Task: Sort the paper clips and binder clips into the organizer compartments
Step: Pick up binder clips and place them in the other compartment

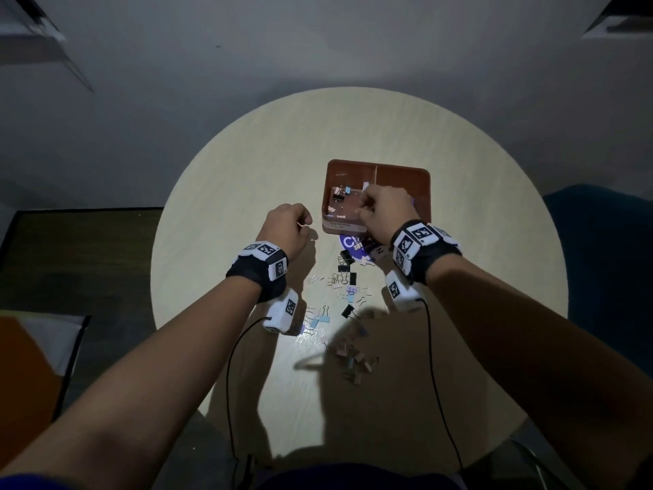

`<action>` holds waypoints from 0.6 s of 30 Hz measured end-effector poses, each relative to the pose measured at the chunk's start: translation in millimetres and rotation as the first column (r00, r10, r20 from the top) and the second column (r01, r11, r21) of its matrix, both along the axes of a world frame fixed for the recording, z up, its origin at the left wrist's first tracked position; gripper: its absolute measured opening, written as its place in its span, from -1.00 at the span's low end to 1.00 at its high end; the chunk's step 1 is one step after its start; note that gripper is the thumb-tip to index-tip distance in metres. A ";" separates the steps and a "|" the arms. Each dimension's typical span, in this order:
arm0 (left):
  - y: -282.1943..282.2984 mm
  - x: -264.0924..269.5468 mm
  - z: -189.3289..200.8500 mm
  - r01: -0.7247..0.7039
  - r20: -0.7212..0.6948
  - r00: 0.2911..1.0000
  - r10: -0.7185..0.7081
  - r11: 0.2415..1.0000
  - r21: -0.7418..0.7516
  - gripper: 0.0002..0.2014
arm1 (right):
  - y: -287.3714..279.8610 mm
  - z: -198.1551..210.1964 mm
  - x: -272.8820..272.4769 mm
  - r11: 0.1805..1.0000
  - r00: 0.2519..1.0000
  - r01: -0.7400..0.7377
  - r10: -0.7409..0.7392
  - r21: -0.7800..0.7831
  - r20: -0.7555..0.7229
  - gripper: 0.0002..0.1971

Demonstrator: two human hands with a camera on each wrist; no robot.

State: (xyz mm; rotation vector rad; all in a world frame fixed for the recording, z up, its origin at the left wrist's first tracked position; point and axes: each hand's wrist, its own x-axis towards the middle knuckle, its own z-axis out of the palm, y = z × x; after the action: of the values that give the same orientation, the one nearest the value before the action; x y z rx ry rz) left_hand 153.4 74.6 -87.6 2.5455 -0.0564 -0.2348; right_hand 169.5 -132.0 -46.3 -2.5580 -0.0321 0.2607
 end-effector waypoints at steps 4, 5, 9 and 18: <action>4.6 -18.0 -16.2 0.099 -0.117 0.989 -0.091 0.993 0.066 -0.83 | -17.4 -25.0 -41.0 0.995 1.000 0.023 -0.022 0.100 -0.014 -0.83; 3.3 -23.4 -21.1 0.131 -0.148 0.982 -0.117 0.988 0.087 -0.83 | -23.6 -32.8 -54.4 0.995 0.999 0.015 -0.010 0.101 -0.044 -0.82; -9.7 -42.1 -43.1 0.301 -0.237 0.938 -0.254 0.935 0.189 -0.71 | -52.1 -65.5 -97.0 0.999 0.976 -0.049 0.049 0.006 -0.211 -0.81; -23.4 -64.5 -61.6 0.286 -0.157 0.954 -0.255 0.931 0.228 -0.84 | -87.7 -107.8 -159.6 0.998 0.983 -0.046 0.055 0.052 -0.176 -0.72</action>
State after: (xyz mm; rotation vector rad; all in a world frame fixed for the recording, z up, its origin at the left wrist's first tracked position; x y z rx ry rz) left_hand 88.9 51.2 -149.1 2.7613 -0.3530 -0.5400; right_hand 9.9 -219.7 -154.1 -2.4789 -0.0358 0.5005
